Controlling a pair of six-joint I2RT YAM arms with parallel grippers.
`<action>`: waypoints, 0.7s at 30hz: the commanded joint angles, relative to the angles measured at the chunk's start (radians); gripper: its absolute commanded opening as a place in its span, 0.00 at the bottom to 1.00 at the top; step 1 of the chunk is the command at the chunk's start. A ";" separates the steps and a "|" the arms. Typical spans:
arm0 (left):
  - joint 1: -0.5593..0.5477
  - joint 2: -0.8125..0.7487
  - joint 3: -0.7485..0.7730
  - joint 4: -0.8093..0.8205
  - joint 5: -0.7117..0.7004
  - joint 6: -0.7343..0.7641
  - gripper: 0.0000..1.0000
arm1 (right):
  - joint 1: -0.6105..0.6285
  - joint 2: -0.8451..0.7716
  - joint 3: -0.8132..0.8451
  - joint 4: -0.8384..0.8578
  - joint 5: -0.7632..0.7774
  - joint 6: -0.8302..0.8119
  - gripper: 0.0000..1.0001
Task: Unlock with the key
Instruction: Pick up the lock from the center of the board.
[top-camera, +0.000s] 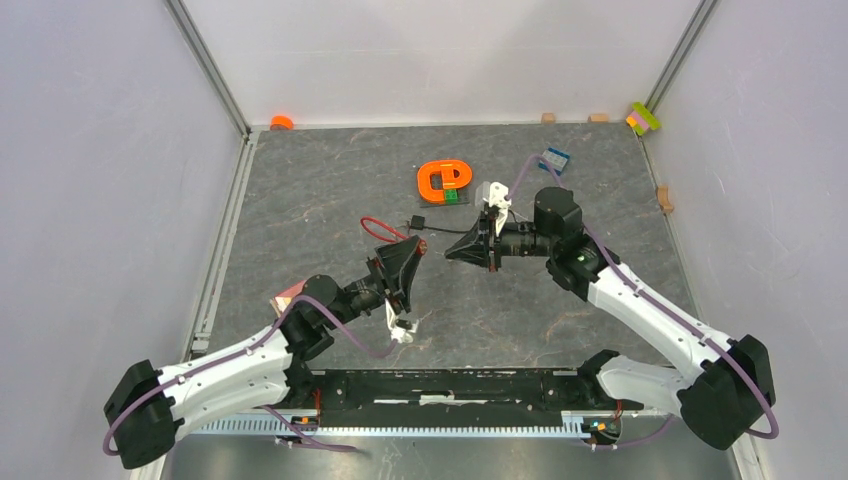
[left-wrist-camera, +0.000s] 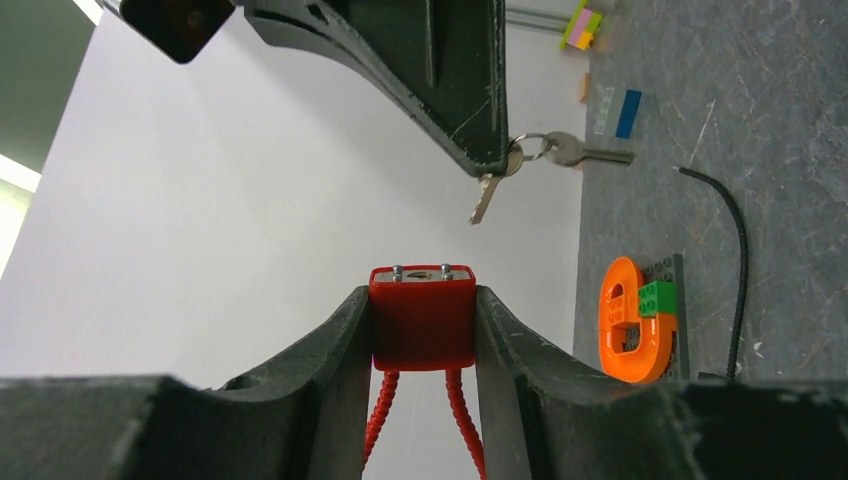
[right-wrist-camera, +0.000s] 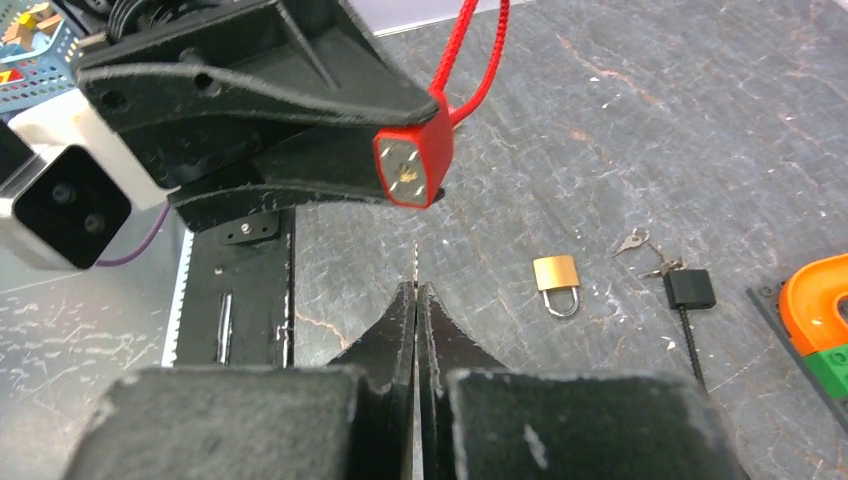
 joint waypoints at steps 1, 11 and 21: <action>-0.005 -0.019 -0.005 0.128 0.057 0.067 0.02 | 0.022 0.023 0.082 -0.031 0.067 0.004 0.00; -0.004 -0.030 -0.048 0.189 0.096 0.082 0.02 | 0.058 0.017 0.105 -0.096 0.069 -0.045 0.00; -0.005 -0.040 -0.138 0.328 0.200 0.044 0.02 | 0.075 -0.064 0.078 -0.194 0.011 -0.202 0.00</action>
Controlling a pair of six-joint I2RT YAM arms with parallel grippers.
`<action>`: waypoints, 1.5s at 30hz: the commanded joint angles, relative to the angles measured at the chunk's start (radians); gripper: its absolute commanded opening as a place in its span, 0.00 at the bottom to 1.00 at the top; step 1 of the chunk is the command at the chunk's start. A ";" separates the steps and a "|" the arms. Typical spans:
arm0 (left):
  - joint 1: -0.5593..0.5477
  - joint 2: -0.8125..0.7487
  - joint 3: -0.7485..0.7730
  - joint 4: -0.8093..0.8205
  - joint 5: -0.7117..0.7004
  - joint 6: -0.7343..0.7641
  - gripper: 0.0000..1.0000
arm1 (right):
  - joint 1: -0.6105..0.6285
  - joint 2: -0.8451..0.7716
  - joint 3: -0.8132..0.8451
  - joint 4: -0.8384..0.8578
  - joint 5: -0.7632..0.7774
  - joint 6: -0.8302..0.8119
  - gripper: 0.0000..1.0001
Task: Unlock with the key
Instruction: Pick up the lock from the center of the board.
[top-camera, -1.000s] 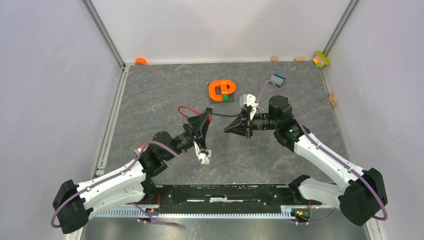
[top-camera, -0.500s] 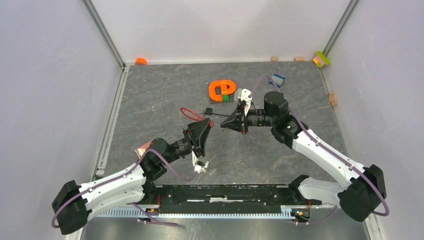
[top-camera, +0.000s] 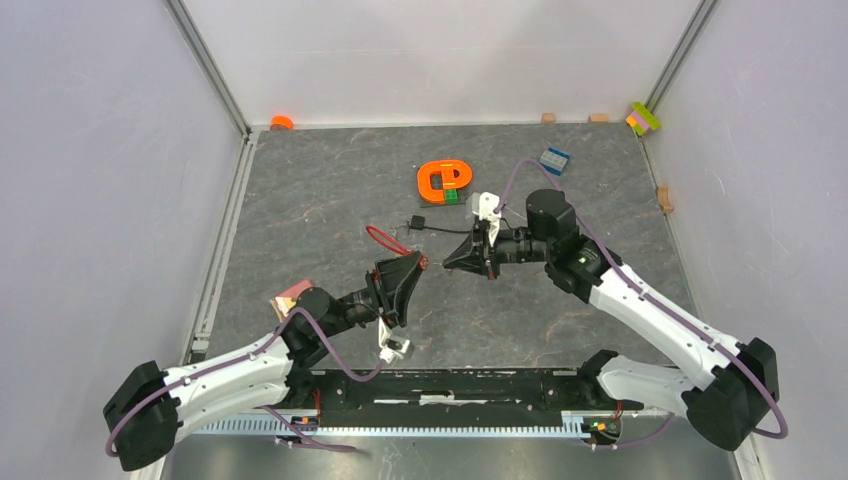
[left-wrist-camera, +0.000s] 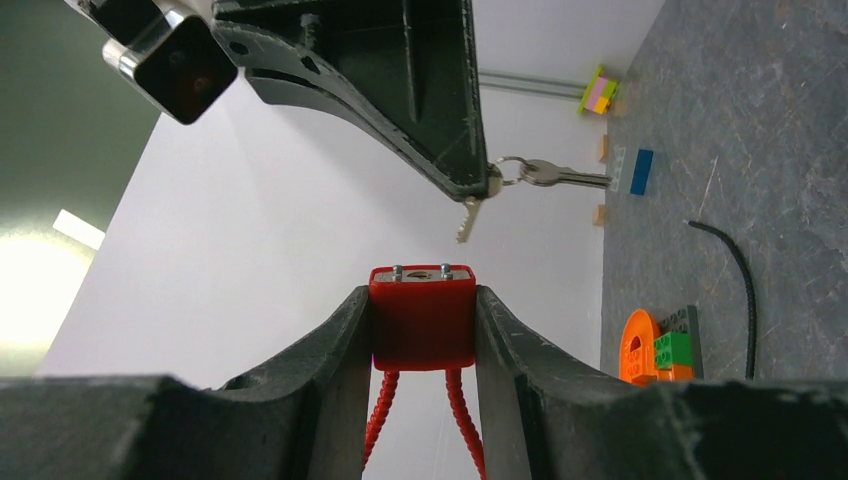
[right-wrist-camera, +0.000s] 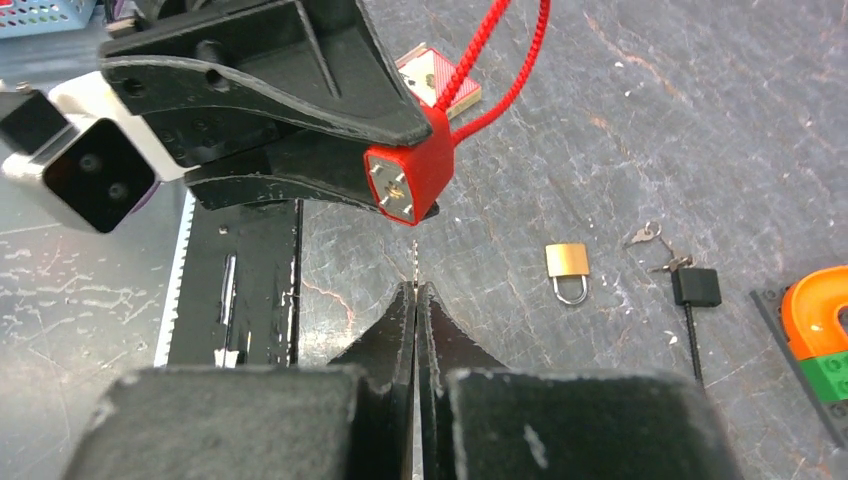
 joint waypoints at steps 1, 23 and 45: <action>-0.005 -0.018 -0.029 0.166 0.081 -0.007 0.02 | 0.005 -0.064 0.009 -0.034 -0.045 -0.107 0.00; -0.006 -0.130 0.049 -0.195 0.084 -0.141 0.02 | 0.006 -0.132 -0.050 -0.151 -0.101 -0.349 0.00; -0.056 0.341 0.976 -1.798 -0.274 -0.820 0.02 | -0.228 0.019 -0.102 -0.154 -0.036 -0.547 0.00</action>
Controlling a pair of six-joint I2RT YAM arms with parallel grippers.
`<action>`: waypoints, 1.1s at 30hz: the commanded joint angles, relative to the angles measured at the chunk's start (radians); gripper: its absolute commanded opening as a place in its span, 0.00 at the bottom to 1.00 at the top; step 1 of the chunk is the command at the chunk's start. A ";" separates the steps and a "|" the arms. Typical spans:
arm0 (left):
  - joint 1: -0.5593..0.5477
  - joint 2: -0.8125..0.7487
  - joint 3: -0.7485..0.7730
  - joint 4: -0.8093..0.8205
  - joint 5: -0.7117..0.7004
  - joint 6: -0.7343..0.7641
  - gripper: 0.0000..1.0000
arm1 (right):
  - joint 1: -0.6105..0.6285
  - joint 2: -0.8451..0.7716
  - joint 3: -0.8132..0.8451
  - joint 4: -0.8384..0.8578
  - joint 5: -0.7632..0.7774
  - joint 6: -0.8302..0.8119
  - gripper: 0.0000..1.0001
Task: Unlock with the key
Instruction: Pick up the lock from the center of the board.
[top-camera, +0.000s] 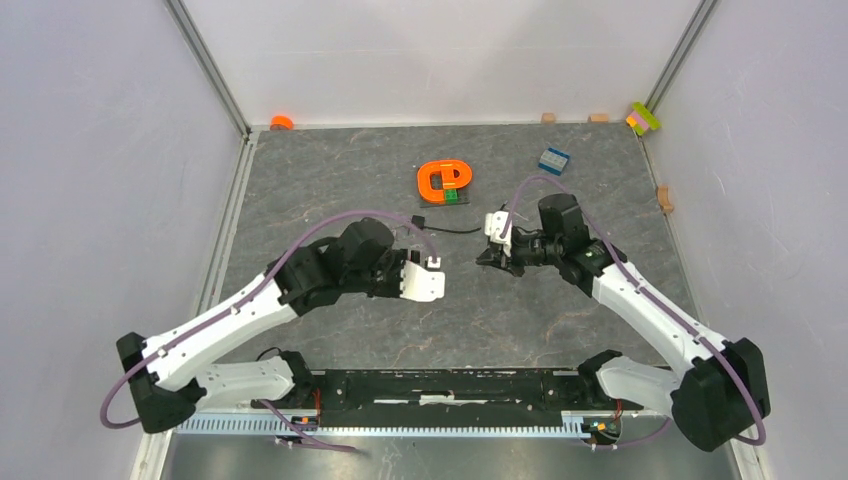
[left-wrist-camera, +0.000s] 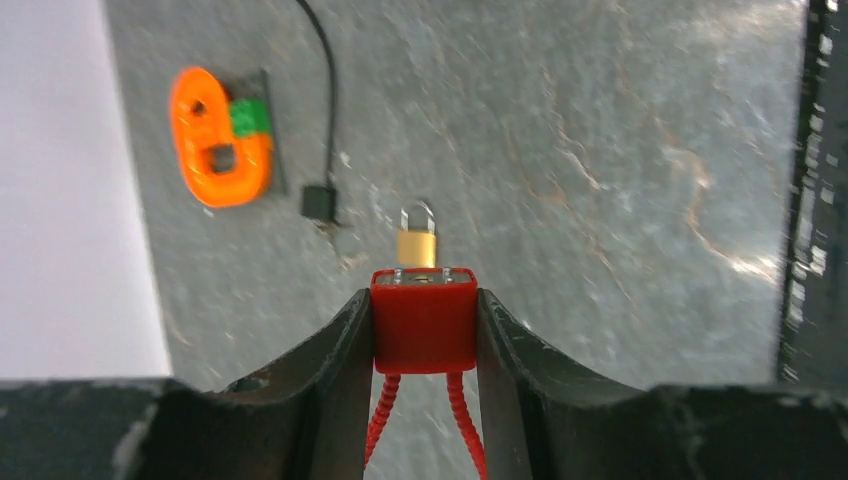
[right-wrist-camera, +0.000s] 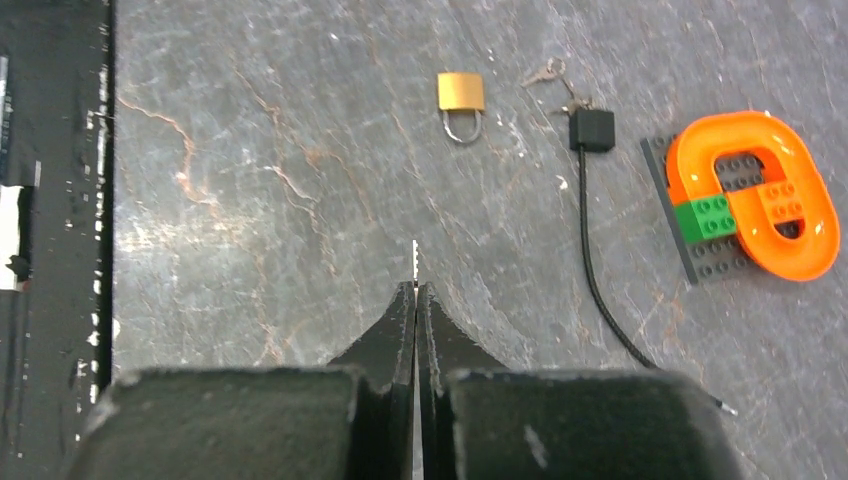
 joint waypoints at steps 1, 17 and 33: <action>-0.005 0.112 0.193 -0.375 -0.020 -0.206 0.02 | -0.071 0.026 -0.002 0.040 -0.069 -0.048 0.00; 0.210 0.390 0.450 -0.679 0.606 -0.286 0.02 | -0.136 -0.138 -0.129 0.110 -0.062 -0.081 0.00; 0.245 0.759 0.676 -0.939 1.133 0.289 0.02 | 0.111 -0.331 -0.111 -0.002 0.041 -0.271 0.00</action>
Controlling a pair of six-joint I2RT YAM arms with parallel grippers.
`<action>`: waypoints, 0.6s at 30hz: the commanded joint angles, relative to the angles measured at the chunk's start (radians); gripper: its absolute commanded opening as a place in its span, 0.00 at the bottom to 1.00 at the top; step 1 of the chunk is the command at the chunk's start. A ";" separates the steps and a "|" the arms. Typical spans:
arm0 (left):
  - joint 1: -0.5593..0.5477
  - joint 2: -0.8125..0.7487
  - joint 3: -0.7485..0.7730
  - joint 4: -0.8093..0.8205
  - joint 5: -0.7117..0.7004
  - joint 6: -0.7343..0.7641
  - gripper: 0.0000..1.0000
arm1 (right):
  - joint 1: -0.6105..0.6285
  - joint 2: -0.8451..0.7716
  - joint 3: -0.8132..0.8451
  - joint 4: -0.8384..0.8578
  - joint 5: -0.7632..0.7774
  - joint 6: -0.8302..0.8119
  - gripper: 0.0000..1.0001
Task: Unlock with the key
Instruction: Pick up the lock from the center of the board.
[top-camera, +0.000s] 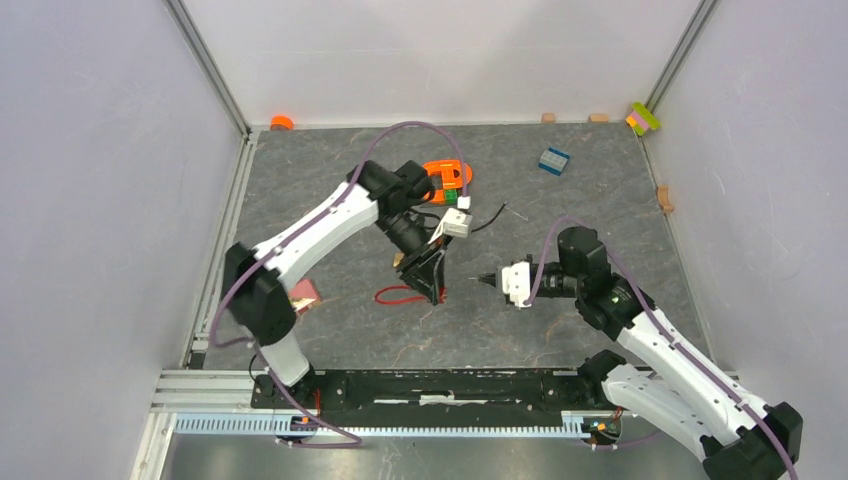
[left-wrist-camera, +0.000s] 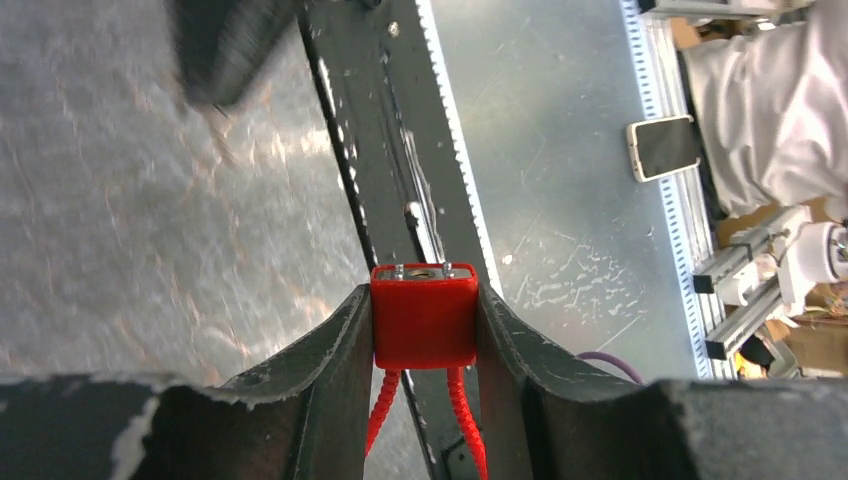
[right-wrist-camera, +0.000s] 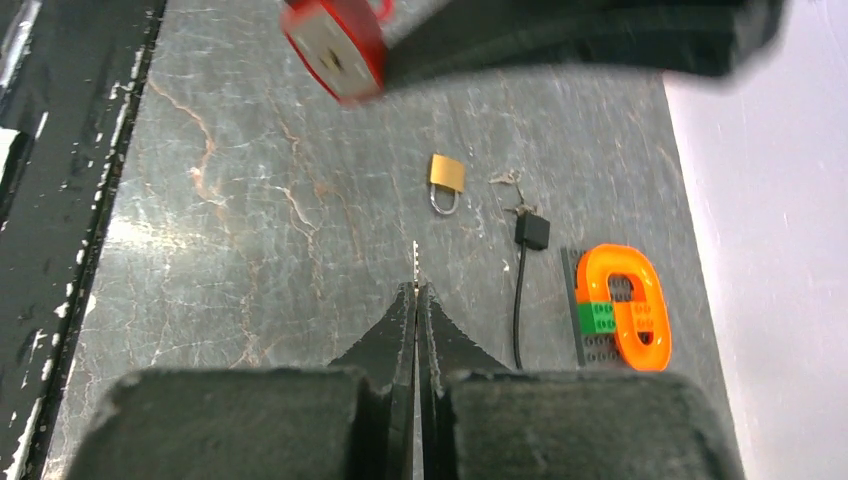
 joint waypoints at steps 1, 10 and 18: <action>-0.011 0.163 0.155 -0.298 0.187 0.347 0.02 | 0.080 -0.031 0.038 -0.032 0.060 -0.088 0.00; -0.054 0.184 0.147 -0.296 0.192 0.477 0.02 | 0.187 -0.053 0.069 -0.082 0.132 -0.099 0.00; -0.061 0.187 0.178 -0.244 0.132 0.525 0.02 | 0.283 -0.038 0.137 -0.164 0.228 -0.130 0.00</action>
